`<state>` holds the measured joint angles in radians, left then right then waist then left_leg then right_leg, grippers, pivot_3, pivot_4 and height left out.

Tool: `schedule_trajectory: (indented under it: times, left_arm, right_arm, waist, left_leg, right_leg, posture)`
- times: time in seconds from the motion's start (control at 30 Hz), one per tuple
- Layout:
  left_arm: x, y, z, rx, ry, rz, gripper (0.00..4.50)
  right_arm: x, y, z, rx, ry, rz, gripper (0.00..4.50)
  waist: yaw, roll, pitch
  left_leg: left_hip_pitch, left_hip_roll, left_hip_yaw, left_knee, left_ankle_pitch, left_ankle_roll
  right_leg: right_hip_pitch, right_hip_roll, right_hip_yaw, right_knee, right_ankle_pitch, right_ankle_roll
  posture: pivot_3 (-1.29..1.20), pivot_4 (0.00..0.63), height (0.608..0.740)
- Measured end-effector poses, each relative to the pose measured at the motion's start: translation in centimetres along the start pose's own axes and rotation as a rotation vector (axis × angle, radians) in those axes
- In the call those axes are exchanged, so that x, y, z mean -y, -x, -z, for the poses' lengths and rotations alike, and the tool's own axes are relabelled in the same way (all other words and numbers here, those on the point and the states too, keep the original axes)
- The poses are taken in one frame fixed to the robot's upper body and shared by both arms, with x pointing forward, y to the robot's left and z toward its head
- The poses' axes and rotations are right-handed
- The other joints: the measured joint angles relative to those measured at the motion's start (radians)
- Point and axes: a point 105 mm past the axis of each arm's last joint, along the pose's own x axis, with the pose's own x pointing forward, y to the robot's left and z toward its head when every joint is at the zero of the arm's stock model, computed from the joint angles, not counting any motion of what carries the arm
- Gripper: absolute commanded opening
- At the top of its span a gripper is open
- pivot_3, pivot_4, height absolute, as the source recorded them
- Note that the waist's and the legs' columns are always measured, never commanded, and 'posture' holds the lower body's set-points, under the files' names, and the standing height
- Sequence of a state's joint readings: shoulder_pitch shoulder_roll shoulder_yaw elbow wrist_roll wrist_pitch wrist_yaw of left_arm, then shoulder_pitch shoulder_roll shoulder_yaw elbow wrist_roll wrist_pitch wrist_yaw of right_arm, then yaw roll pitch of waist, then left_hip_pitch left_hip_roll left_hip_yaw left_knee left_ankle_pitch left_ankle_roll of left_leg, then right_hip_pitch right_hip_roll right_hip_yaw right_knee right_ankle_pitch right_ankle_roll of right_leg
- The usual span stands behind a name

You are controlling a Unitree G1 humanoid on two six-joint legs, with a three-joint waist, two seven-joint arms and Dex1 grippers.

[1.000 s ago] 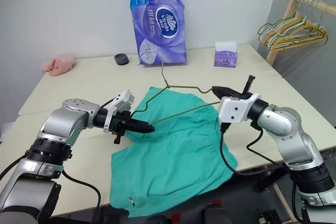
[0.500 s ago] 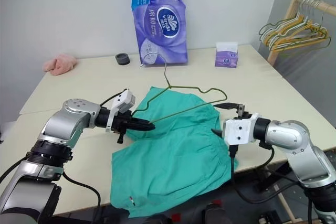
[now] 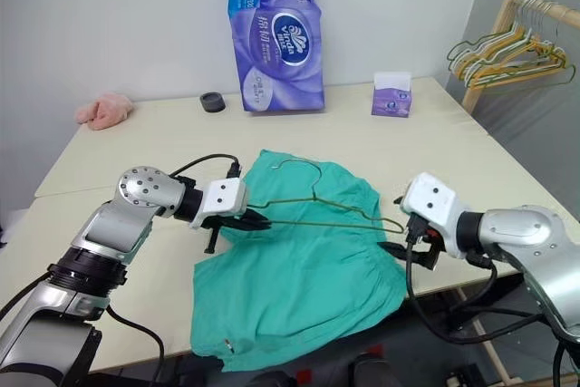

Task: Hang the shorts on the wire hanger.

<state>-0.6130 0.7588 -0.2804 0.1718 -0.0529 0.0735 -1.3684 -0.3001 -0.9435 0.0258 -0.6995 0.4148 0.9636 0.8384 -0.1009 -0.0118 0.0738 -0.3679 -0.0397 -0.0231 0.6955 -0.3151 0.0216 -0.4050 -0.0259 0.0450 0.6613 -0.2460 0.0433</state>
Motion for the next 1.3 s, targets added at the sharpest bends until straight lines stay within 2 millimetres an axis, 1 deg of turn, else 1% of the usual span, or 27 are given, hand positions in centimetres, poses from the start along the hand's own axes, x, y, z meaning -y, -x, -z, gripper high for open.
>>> schedule_trajectory:
  times: [0.07,0.13,0.23,0.33,0.43,0.53,0.63,0.8,0.83,0.87,1.03,1.1,1.13,1.3]
  left_arm:
    - [0.1,-0.1,-0.1,-0.002,-0.017,0.004,0.0]
    - [0.2,-0.3,0.0,-0.005,-0.019,0.009,0.0]
    - [0.4,-0.4,0.2,-0.012,-0.016,0.013,0.0]
    - [0.6,-0.8,0.0,-0.012,-0.027,0.023,0.0]
    - [0.7,-1.0,-0.3,-0.01,-0.038,0.033,0.0]
    - [0.7,-1.1,-0.5,-0.009,-0.049,0.034,0.0]
    - [0.8,-1.1,-0.5,-0.014,-0.042,0.035,0.0]
    - [0.7,-1.1,-0.5,-0.017,-0.038,0.031,0.0]
    - [0.6,-1.1,-0.5,-0.019,-0.037,0.023,0.0]
    - [0.5,-1.0,-0.4,-0.025,-0.035,0.019,0.0]
    - [0.5,-1.2,-0.4,-0.024,-0.047,0.014,0.0]
    - [0.5,-1.4,-0.5,-0.015,-0.043,0.016,0.52]
    - [0.6,-1.6,-0.9,0.013,-0.033,0.018,0.69]
    - [0.8,-2.1,-2.0,0.11,0.019,0.033,2.21]
  right_arm:
    - [-0.2,-0.9,0.1,-0.023,0.003,-0.018,4.45]
    - [-0.4,-1.6,0.7,-0.054,-0.009,-0.037,4.45]
    - [-0.2,-2.6,1.0,-0.085,-0.008,-0.042,4.45]
    - [-0.1,-3.5,1.3,-0.104,-0.005,-0.045,4.45]
    - [-0.1,-4.4,1.5,-0.121,0.002,-0.042,3.94]
    - [0.0,-4.7,1.7,-0.131,0.004,-0.033,2.93]
    - [-0.3,-5.1,1.8,-0.141,0.014,-0.045,1.95]
    - [-0.9,-5.3,1.8,-0.149,0.026,-0.077,0.18]
    - [-1.2,-5.4,1.8,-0.152,0.029,-0.095,0.05]
    - [-1.5,-5.4,1.9,-0.154,0.031,-0.113,0.05]
    - [-1.5,-5.3,1.9,-0.161,0.032,-0.113,0.05]
    - [-1.5,-5.1,1.9,-0.167,0.04,-0.111,0.0]
    - [-1.6,-5.0,2.1,-0.173,0.041,-0.113,0.0]
    - [-1.9,-4.8,2.6,-0.19,0.038,-0.124,0.0]
  waist:
    - [-0.003,0.0,0.0]
    - [-0.005,0.0,0.0]
    - [-0.007,0.0,0.0]
    - [-0.007,0.0,0.0]
    - [-0.008,0.0,0.0]
    - [-0.009,0.0,0.0]
    - [-0.01,0.0,0.0]
    - [-0.011,0.0,0.0]
    - [-0.011,0.0,0.0]
    - [-0.012,0.0,0.0]
    - [-0.012,0.0,0.0]
    - [-0.012,0.0,0.0]
    - [-0.011,0.0,0.0]
    - [-0.014,0.0,0.0]
  left_leg:
    - [0.0,0.0,0.0,0.0,0.0,0.0]
    - [0.0,0.0,0.0,0.0,0.0,0.0]
    - [0.0,0.0,0.0,0.0,0.0,0.0]
    - [-0.001,0.0,0.0,0.0,0.0,0.0]
    - [0.0,0.0,0.0,0.0,0.0,0.0]
    - [-0.001,0.0,0.0,0.0,0.0,0.0]
    - [0.0,0.0,-0.001,0.0,0.0,0.0]
    - [0.0,0.0,-0.001,0.0,0.0,0.0]
    - [0.0,0.0,-0.001,0.0,0.0,0.0]
    - [0.0,0.0,-0.001,0.0,0.0,0.0]
    - [-0.001,0.0,-0.001,0.0,0.0,0.0]
    - [-0.001,0.0,-0.001,0.0,0.0,0.0]
    - [-0.001,0.0,-0.001,0.0,0.0,0.0]
    - [-0.001,0.0,-0.001,0.0,0.0,0.0]
  right_leg:
    - [0.0,0.0,0.0,0.0,0.0,0.0]
    - [0.0,0.0,0.0,0.0,0.0,0.0]
    - [0.0,0.0,0.0,0.0,0.0,0.0]
    - [0.0,0.0,-0.001,0.0,0.0,0.0]
    - [0.0,0.0,-0.001,0.0,0.0,0.0]
    - [0.0,0.0,-0.001,0.0,0.0,0.0]
    - [0.0,0.0,-0.001,0.0,0.0,0.0]
    - [0.0,0.0,-0.001,0.0,0.0,0.0]
    - [0.0,0.0,-0.001,0.0,0.0,0.0]
    - [0.0,0.0,-0.001,0.0,0.0,0.0]
    - [0.0,0.0,-0.001,0.0,0.0,0.0]
    - [0.0,0.0,-0.001,0.0,0.0,0.0]
    - [0.0,0.0,-0.001,0.0,0.0,0.0]
    - [0.0,0.0,-0.001,0.0,0.0,0.0]
  posture:
    - [-0.19,0.041,0.74]
    - [-0.19,0.04,0.74]
    - [-0.18,0.039,0.74]
    - [-0.18,0.04,0.74]
    - [-0.18,0.039,0.74]
    - [-0.19,0.04,0.74]
    - [-0.19,0.038,0.74]
    - [-0.19,0.038,0.74]
    - [-0.19,0.038,0.74]
    - [-0.19,0.038,0.74]
    - [-0.2,0.038,0.74]
    - [-0.2,0.038,0.74]
    - [-0.2,0.038,0.74]
    - [-0.21,0.034,0.74]
